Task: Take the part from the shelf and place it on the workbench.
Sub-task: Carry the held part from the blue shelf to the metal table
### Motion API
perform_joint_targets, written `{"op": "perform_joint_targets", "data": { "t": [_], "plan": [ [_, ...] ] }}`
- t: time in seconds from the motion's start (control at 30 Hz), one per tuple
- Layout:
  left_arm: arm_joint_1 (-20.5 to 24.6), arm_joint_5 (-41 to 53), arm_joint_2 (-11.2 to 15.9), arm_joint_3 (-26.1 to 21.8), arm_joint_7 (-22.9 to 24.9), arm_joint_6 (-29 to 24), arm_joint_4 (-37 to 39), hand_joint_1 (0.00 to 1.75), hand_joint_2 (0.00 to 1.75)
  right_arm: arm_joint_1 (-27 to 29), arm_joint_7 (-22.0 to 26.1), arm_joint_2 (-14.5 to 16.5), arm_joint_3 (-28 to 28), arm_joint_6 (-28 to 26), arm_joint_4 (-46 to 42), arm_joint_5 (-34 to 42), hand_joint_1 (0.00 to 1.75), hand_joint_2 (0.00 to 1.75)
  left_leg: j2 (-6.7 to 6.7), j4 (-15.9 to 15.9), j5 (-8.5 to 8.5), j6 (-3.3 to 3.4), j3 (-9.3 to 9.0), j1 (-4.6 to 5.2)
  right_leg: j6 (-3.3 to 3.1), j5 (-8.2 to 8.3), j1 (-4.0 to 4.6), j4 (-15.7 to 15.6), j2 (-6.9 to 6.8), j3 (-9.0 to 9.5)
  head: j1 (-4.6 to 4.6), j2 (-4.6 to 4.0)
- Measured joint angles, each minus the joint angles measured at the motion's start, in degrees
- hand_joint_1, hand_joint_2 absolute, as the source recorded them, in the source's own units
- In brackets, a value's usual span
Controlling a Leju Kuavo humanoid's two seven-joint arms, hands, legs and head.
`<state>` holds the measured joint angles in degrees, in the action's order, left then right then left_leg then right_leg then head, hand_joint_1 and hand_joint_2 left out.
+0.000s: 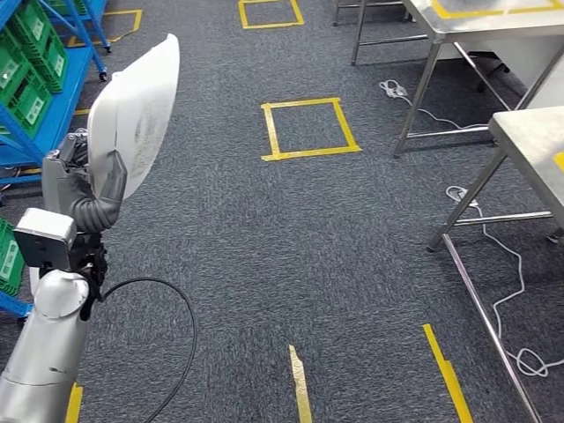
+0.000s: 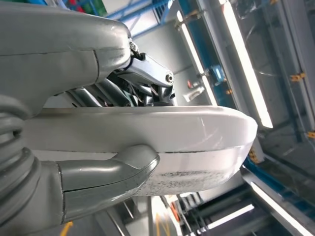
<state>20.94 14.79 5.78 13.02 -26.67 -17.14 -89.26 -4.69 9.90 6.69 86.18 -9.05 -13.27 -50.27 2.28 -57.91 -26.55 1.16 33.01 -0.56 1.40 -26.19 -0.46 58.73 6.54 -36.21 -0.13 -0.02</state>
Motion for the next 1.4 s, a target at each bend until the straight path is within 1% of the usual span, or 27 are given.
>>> {"op": "perform_joint_targets", "data": {
  "t": [0.03, 0.1, 0.17, 0.2, 0.23, 0.27, 0.3, 0.33, 0.4, 0.47, 0.53, 0.6, 0.67, 0.7, 0.73, 0.77, 0.83, 0.9, 0.97, 1.03, 1.1, 1.17, 1.2, 1.23, 1.27, 1.33, 1.4],
  "plan": [
    [0.1, -0.1, -0.1, 0.0, -0.1, 0.2, 0.0, 1.75, 1.75, 0.0, -0.7, 0.0, -0.5, 0.7, 0.0, -0.8, 0.00, 1.75, -0.83, 0.3, 0.17, 0.31, -0.14, -0.11, 0.22, -1.16, 0.13, 1.9, -1.62, -1.10, 0.15, 0.00],
    [0.3, -0.3, -0.1, 0.0, -0.2, 0.5, 0.1, 1.75, 1.75, -0.1, -2.5, 0.1, -1.7, 3.1, 0.2, -2.3, 0.00, 1.75, -2.45, 0.5, 0.23, 0.65, -0.18, -0.06, 0.57, -4.73, 0.15, 9.0, -5.02, -4.60, 0.39, 0.00],
    [0.4, -0.5, -0.2, 0.2, -0.4, 0.9, 0.3, 1.75, 1.75, -0.1, -4.4, 0.1, -2.8, 6.3, 0.5, -3.8, 0.00, 1.75, -4.06, 0.5, 0.15, 0.65, -0.12, 0.00, 0.96, -6.75, -0.10, 15.1, -6.05, -7.59, 0.37, 0.00],
    [0.6, -0.6, -0.3, 0.3, -0.5, 1.0, 0.5, 1.75, 1.75, 0.0, -5.3, 0.1, -3.5, 7.8, 0.6, -4.5, 0.00, 1.75, -4.81, 0.5, 0.09, 0.58, -0.11, -0.01, 1.13, -6.29, -0.25, 15.4, -6.27, -7.69, 0.39, 0.00],
    [0.7, -0.7, -0.4, 0.4, -0.5, 1.1, 0.7, 1.75, 1.75, 0.1, -6.0, 0.1, -4.2, 9.0, 0.6, -5.1, 0.00, 1.75, -5.51, 0.5, 0.01, 0.46, -0.15, -0.02, 1.25, -4.83, -0.40, 13.3, -6.58, -6.50, 0.39, 0.00],
    [1.0, -0.8, -0.6, 0.5, -0.6, 1.2, 0.9, 1.75, 1.75, 0.2, -6.6, 0.1, -4.8, 10.0, 0.6, -5.6, 0.00, 1.75, -6.16, 0.4, -0.10, 0.28, -0.22, -0.04, 1.34, -2.88, -0.50, 9.3, -7.34, -4.31, 0.41, 0.00],
    [1.2, -0.9, -0.6, 0.6, -0.6, 1.2, 1.0, 1.75, 1.75, 0.2, -7.1, 0.1, -5.3, 10.9, 0.7, -5.9, 0.00, 1.75, -6.73, 0.4, -0.26, 0.02, -0.31, 0.07, 1.35, -1.48, -0.41, 5.0, -8.79, -1.97, 0.44, 0.01],
    [1.5, -0.9, -0.7, 0.7, -0.7, 1.2, 1.1, 1.75, 1.75, 0.2, -7.4, 0.1, -5.8, 11.6, 0.7, -6.2, 0.00, 1.75, -7.27, 0.3, -0.43, -0.29, -0.39, 0.23, 1.08, -0.48, -0.31, 1.6, -9.82, -0.01, 0.40, 0.00],
    [2.0, -1.0, -0.7, 0.8, -0.8, 1.5, 1.3, 1.75, 1.75, 0.2, -7.6, 0.2, -6.5, 12.6, 0.8, -6.5, 0.00, 1.75, -8.29, 0.1, -0.64, -0.87, -0.54, 0.55, 0.28, -0.25, 0.04, -1.0, -10.64, 1.48, 0.32, 0.01],
    [2.3, -1.1, -0.9, 1.1, -0.9, 1.9, 1.5, 1.75, 1.75, 0.4, -7.7, 0.2, -7.0, 13.2, 0.8, -6.7, 0.00, 1.75, -8.94, 0.0, -0.93, -1.45, -0.71, 0.38, -0.64, -0.06, 0.08, -1.0, -9.19, 1.47, 0.26, 0.01],
    [2.5, -1.3, -0.9, 1.3, -0.9, 2.4, 1.6, 1.75, 1.75, 0.5, -7.8, 0.2, -7.5, 13.6, 0.8, -6.9, 0.00, 1.75, -6.83, -2.1, -2.55, -1.99, -0.07, -0.02, -1.36, 0.13, -0.06, -1.2, -7.92, 1.57, 0.12, 0.01],
    [2.5, -1.5, -0.8, 1.5, -0.9, 2.7, 1.8, 1.75, 1.75, 0.5, -7.7, 0.2, -7.8, 13.8, 0.8, -7.1, 0.00, 1.75, -3.72, -8.7, -6.05, -2.20, 2.88, -0.21, -1.85, 0.17, -0.13, -1.2, -6.57, 1.68, -0.14, 0.00],
    [2.5, -1.6, -0.6, 1.6, -0.8, 2.9, 2.1, 1.75, 1.75, 0.5, -7.7, 0.2, -7.9, 13.9, 0.8, -7.2, 0.00, 1.75, -2.75, -15.9, -8.52, -2.15, 6.43, -0.19, -2.06, 0.14, 0.00, -1.2, -4.96, 1.74, -0.25, 0.00],
    [2.5, -1.7, -0.6, 1.6, -0.8, 3.0, 2.3, 1.75, 1.75, 0.6, -7.7, 0.2, -8.0, 14.0, 0.8, -7.2, 0.00, 1.75, -2.64, -17.0, -8.18, -2.04, 7.17, -0.18, -2.07, 0.13, 0.07, -1.1, -4.10, 1.78, -0.24, 0.00],
    [2.5, -1.8, -0.6, 1.7, -0.8, 3.1, 2.4, 1.75, 1.75, 0.6, -7.7, 0.2, -8.1, 14.0, 0.8, -7.3, 0.00, 1.75, -2.51, -15.7, -6.64, -1.86, 6.78, -0.17, -2.06, 0.12, 0.11, -1.0, -3.27, 1.86, -0.24, 0.00],
    [2.6, -1.9, -0.6, 1.8, -0.8, 3.2, 2.5, 1.75, 1.75, 0.7, -7.7, 0.2, -8.2, 14.1, 0.8, -7.3, 0.00, 1.75, -2.12, -12.4, -4.35, -1.63, 5.51, -0.17, -2.03, 0.11, 0.11, -1.0, -2.44, 1.95, -0.24, 0.01],
    [2.9, -2.2, -0.6, 1.9, -0.8, 3.4, 2.7, 1.75, 1.75, 0.7, -7.6, 0.2, -8.5, 14.3, 0.8, -7.5, 0.00, 1.75, 0.29, -4.8, -0.65, -1.17, 2.36, -0.30, -1.78, 0.07, 0.08, -0.8, -0.97, 1.87, -0.20, 0.01],
    [3.2, -2.4, -0.6, 2.0, -0.7, 3.6, 3.0, 1.75, 1.75, 0.7, -7.5, 0.3, -8.7, 14.4, 0.9, -7.5, 0.00, 1.75, 2.04, -1.2, 0.13, -1.03, 0.94, -0.31, -1.12, 0.20, -0.14, -0.7, 0.30, 1.35, -0.21, 0.01],
    [3.4, -2.6, -0.7, 2.0, -0.6, 3.8, 3.2, 1.75, 1.75, 0.9, -7.4, 0.3, -8.9, 14.5, 0.9, -7.6, 0.00, 1.75, 1.30, -0.7, 0.05, -0.88, 0.77, -0.21, -0.34, 0.42, -0.38, -0.9, 1.30, 0.77, -0.25, 0.01],
    [3.8, -2.6, -0.9, 2.1, -0.6, 4.0, 3.4, 1.75, 1.75, 1.1, -7.4, 0.3, -8.9, 14.6, 0.9, -7.6, 0.00, 1.75, 0.01, -0.1, 0.32, -0.27, 0.47, -0.34, 0.24, -0.52, -0.20, 0.4, -0.88, -0.22, 0.01, 0.01],
    [4.0, -2.7, -1.0, 2.1, -0.6, 4.1, 3.7, 1.75, 1.75, 1.0, -7.4, 0.3, -9.0, 14.6, 0.9, -7.6, 0.00, 1.75, -1.55, 0.2, 0.43, 0.27, 0.30, -0.37, 0.71, -3.64, -0.07, 6.2, -4.61, -3.06, 0.34, 0.02],
    [4.0, -2.7, -1.0, 2.1, -0.6, 4.2, 4.0, 1.75, 1.75, 0.8, -7.5, 0.3, -9.1, 14.7, 0.9, -7.7, 0.00, 1.75, -3.10, 0.2, 0.33, 0.43, 0.31, -0.28, 1.12, -6.61, -0.26, 13.4, -5.96, -6.64, 0.43, 0.02],
    [4.0, -2.7, -1.1, 2.1, -0.6, 4.2, 4.1, 1.75, 1.75, 0.9, -7.5, 0.3, -9.2, 14.7, 1.0, -7.7, 0.00, 1.75, -3.84, 0.2, 0.27, 0.41, 0.29, -0.27, 1.28, -6.84, -0.35, 15.0, -6.14, -7.46, 0.44, 0.02],
    [4.0, -2.7, -1.1, 2.1, -0.6, 4.2, 4.3, 1.75, 1.75, 0.9, -7.5, 0.3, -9.2, 14.8, 1.0, -7.7, 0.00, 1.75, -4.55, 0.2, 0.18, 0.32, 0.24, -0.28, 1.40, -5.89, -0.44, 14.2, -6.37, -7.02, 0.45, 0.01],
    [4.0, -2.8, -1.1, 2.1, -0.6, 4.2, 4.4, 1.75, 1.75, 1.0, -7.5, 0.3, -9.3, 14.7, 1.0, -7.7, 0.00, 1.75, -5.24, 0.2, 0.06, 0.18, 0.14, -0.29, 1.47, -4.14, -0.50, 11.3, -6.89, -5.43, 0.45, 0.01],
    [4.0, -2.9, -1.1, 2.1, -0.6, 4.2, 4.7, 1.75, 1.75, 1.0, -7.5, 0.3, -9.3, 14.7, 1.0, -7.7, 0.00, 1.75, -6.49, 0.0, -0.32, -0.33, -0.11, -0.13, 1.29, -0.96, -0.38, 3.1, -9.06, -0.91, 0.44, 0.01],
    [4.1, -3.0, -1.1, 2.1, -0.6, 4.3, 4.9, 1.75, 1.75, 0.9, -7.5, 0.3, -9.3, 14.7, 1.0, -7.8, 0.00, 1.75, -7.47, -0.1, -0.59, -0.91, -0.31, 0.19, 0.60, -0.13, -0.09, -0.7, -10.08, 1.30, 0.32, 0.01]
  ]
}}
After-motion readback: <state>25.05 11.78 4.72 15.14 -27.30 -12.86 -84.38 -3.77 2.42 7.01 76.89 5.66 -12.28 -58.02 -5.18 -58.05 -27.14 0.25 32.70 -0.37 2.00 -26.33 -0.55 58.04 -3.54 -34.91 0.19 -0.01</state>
